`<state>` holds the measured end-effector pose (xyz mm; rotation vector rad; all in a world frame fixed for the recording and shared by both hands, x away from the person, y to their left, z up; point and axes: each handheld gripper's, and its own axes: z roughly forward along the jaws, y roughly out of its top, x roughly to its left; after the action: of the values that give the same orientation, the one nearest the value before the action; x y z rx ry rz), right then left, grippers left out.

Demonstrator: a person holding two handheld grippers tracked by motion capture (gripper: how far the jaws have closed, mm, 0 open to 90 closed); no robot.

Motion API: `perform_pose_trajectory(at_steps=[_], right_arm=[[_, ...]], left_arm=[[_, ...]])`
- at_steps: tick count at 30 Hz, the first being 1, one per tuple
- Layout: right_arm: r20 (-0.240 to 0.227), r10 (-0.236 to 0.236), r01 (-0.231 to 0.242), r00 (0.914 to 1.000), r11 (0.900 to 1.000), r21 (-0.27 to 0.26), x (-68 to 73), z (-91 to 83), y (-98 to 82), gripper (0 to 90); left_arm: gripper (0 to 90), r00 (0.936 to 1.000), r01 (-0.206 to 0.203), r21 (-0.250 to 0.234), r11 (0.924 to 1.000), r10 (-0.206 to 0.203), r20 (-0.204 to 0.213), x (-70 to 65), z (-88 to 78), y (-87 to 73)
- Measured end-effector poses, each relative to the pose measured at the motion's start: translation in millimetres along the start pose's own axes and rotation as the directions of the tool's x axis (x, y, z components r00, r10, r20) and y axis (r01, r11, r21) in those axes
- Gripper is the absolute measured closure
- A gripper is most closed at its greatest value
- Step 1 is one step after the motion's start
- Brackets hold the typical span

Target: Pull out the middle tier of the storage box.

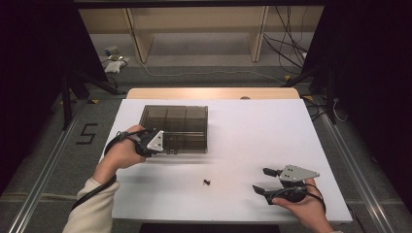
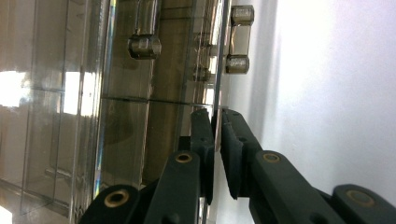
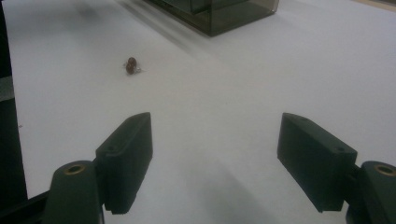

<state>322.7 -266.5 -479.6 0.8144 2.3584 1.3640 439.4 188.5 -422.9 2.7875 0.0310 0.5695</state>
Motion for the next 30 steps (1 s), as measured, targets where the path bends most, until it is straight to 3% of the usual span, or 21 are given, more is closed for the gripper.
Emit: perform_pose_trajectory(at_steps=[30], right_arm=[[0.000,0.002,-0.002,1.0000,1.000,0.001,-0.1,0.2,-0.2,27.5]], left_arm=[[83.8,0.9995,-0.004,-0.020,0.9998,0.005,0.030,-2.3,-4.7,-2.3]])
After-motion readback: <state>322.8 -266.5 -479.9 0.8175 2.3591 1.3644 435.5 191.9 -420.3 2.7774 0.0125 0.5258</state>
